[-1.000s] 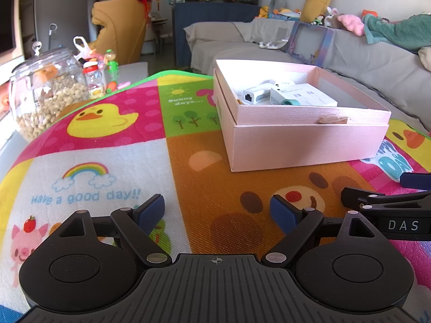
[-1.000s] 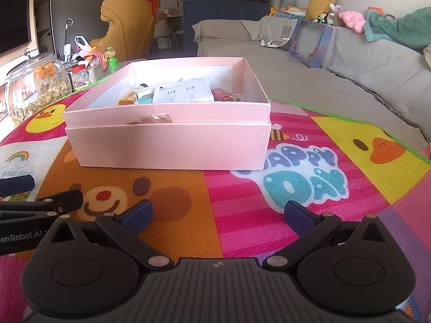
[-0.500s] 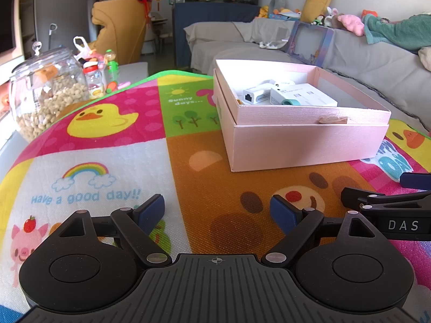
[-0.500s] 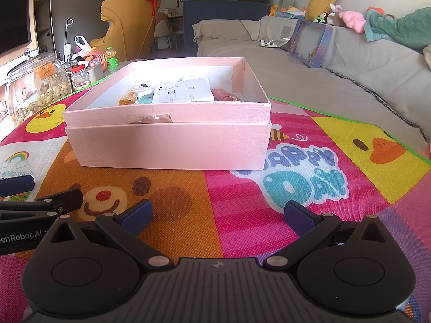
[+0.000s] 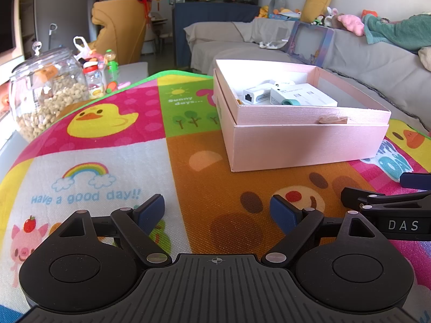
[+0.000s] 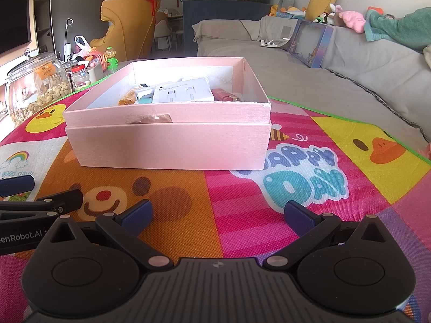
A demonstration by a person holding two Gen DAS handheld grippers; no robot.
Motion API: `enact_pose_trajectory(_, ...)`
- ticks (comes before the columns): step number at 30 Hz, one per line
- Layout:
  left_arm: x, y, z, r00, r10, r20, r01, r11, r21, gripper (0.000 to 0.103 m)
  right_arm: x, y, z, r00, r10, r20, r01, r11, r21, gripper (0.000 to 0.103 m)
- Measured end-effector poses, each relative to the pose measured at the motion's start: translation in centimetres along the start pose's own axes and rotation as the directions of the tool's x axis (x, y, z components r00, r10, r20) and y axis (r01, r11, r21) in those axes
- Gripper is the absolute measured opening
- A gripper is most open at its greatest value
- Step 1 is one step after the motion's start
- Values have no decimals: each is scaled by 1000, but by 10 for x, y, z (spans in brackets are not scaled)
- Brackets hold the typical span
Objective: Organize rigid objects
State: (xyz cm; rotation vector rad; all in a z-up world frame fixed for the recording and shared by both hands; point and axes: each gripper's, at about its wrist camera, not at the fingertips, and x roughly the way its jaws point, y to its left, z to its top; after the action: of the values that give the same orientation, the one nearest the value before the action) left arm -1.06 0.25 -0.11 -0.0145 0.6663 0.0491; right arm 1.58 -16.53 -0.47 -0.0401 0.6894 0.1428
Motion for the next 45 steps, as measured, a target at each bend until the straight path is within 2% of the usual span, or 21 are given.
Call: enact_pose_trajectory(45,-1,0,0,1000,-6,-1,6,1000,-4,90,0,0,0,1000,0,-1,0,1000,0,103)
